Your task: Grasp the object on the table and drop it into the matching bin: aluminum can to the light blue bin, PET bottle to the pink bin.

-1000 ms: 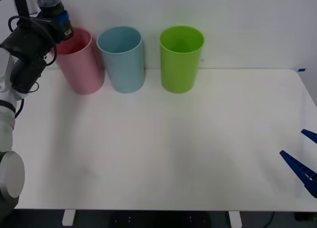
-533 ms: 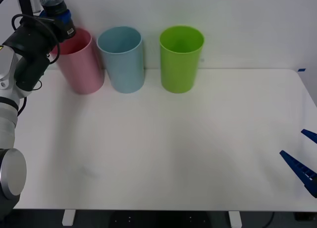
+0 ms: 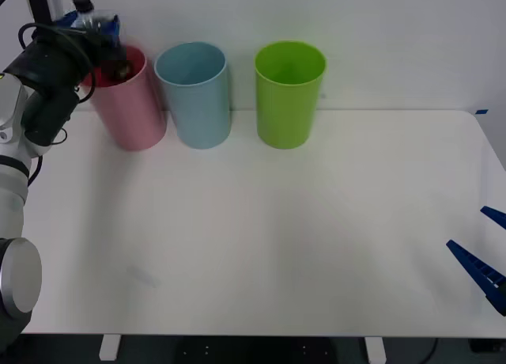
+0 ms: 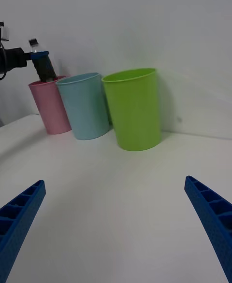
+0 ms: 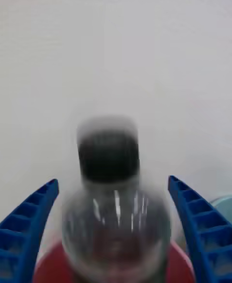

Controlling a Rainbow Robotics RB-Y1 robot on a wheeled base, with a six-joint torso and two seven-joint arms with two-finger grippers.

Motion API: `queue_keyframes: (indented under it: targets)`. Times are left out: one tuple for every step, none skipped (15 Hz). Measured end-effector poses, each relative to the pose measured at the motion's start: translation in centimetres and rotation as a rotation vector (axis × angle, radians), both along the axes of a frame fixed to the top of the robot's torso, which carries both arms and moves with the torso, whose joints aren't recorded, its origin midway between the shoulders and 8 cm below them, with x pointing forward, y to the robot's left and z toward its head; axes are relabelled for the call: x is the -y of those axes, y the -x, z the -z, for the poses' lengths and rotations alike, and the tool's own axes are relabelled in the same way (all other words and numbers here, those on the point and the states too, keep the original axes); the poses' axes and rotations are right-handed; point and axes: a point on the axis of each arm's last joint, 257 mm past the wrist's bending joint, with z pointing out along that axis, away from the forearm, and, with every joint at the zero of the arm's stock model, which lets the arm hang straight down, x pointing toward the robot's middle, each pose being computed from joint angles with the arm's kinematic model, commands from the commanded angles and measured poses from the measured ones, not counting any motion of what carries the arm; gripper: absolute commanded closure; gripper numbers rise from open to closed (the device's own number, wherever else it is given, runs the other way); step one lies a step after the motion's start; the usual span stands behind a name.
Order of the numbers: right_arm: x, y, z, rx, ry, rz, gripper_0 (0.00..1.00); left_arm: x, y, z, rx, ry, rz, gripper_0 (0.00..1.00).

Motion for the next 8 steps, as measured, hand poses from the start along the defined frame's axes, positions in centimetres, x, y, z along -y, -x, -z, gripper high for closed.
queue_keyframes:
  targets:
    - [0.0, 0.0, 0.0, 0.000, 0.000, 0.000, 0.00, 0.1, 0.0, 0.2, -0.002, 0.003, 0.004, 0.00]
    - [0.0, 0.0, 0.0, 0.000, 0.000, 0.000, 0.00, 0.1, 0.1, 0.3, -0.003, 0.008, 0.010, 0.00]
    - [0.0, 0.0, 0.0, 0.000, 0.000, 0.000, 0.00, 0.3, 0.2, 0.4, -0.004, 0.012, 0.017, 0.00]
    - [0.0, 0.0, 0.0, 0.000, 0.000, 0.000, 0.00, 0.5, 0.3, 0.6, -0.006, 0.021, 0.032, 0.00]
    - [0.0, 0.0, 0.0, 0.000, 0.000, 0.000, 0.00, 0.6, 0.6, 0.9, -0.009, 0.033, 0.054, 0.00]
    - [0.0, 0.0, 0.0, 0.000, 0.000, 0.000, 0.00, 0.5, 1.0, 1.1, -0.009, 0.046, 0.077, 0.00]
    - [0.0, 0.0, 0.0, 0.000, 0.000, 0.000, 0.00, 0.4, 1.6, 1.3, -0.008, 0.057, 0.105, 0.00]
    - [0.0, 0.0, 0.0, 0.000, 0.000, 0.000, 0.00, 0.3, 2.2, 1.6, -0.007, 0.067, 0.128, 0.00]
